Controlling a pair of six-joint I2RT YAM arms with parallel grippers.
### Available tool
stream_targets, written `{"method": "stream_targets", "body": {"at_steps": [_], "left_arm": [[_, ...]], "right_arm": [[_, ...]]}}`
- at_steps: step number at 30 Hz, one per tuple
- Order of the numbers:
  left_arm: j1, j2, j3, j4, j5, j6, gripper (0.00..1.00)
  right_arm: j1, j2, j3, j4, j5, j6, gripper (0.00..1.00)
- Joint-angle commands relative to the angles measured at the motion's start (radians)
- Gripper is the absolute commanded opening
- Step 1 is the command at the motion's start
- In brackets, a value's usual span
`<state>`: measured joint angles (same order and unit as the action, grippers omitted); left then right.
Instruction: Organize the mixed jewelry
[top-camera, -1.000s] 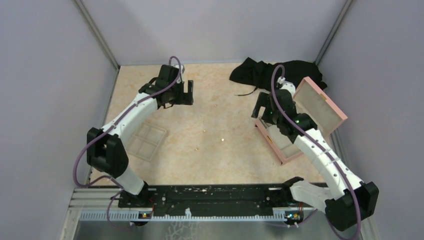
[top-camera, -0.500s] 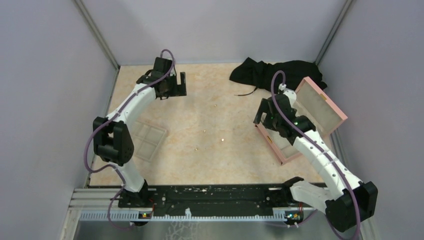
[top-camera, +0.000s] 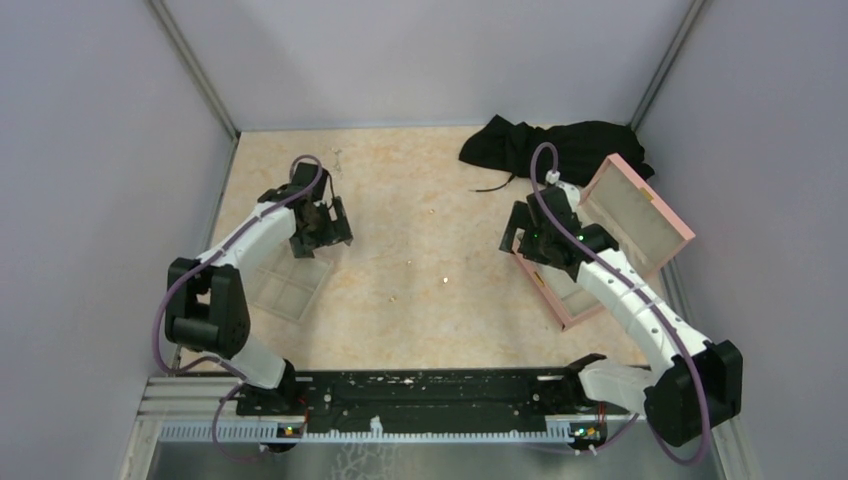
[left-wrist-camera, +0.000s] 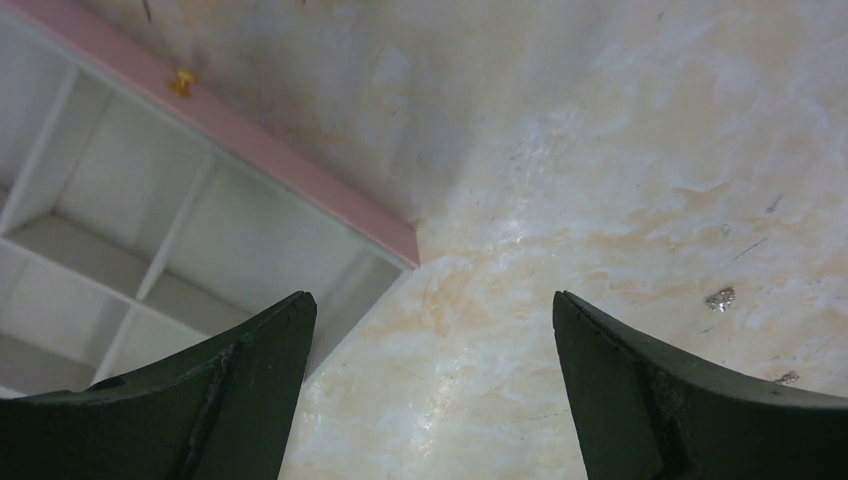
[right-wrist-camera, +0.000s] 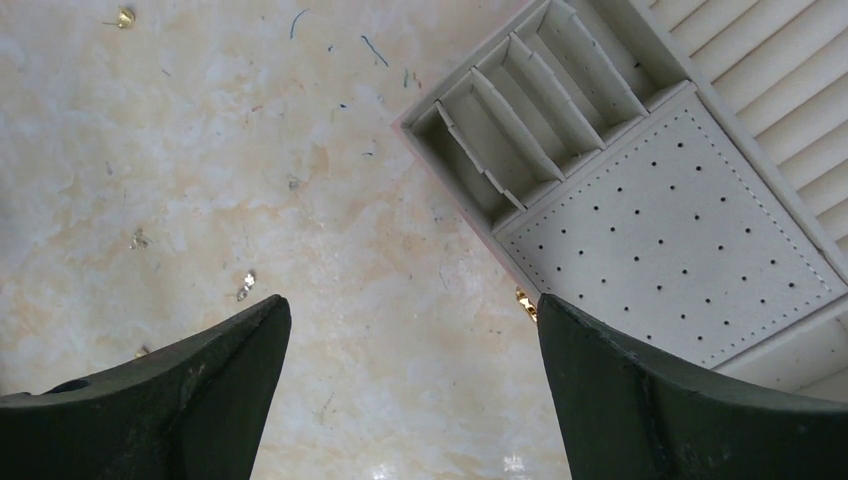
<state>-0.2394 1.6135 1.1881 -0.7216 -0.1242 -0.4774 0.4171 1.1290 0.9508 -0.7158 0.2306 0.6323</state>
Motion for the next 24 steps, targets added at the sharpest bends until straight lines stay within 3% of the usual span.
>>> {"method": "stream_targets", "body": {"at_steps": [1,10,17,24], "left_arm": [[0.000,-0.080,-0.119,0.086,-0.028,-0.161,0.94],[0.003,0.108,-0.109,0.188,0.083,-0.100,0.94],[-0.048,0.136,-0.082,0.293,0.238,0.027,0.96],[-0.083,0.195,0.037,0.303,0.282,0.055,0.98]], "right_arm": [[0.007,0.034,0.055,0.067,-0.031,-0.004,0.92],[0.006,0.074,0.085,0.066,-0.032,-0.048,0.92],[0.005,0.061,0.073,0.058,-0.016,-0.047,0.92],[0.006,0.061,0.066,0.068,-0.033,-0.027,0.92]]}}
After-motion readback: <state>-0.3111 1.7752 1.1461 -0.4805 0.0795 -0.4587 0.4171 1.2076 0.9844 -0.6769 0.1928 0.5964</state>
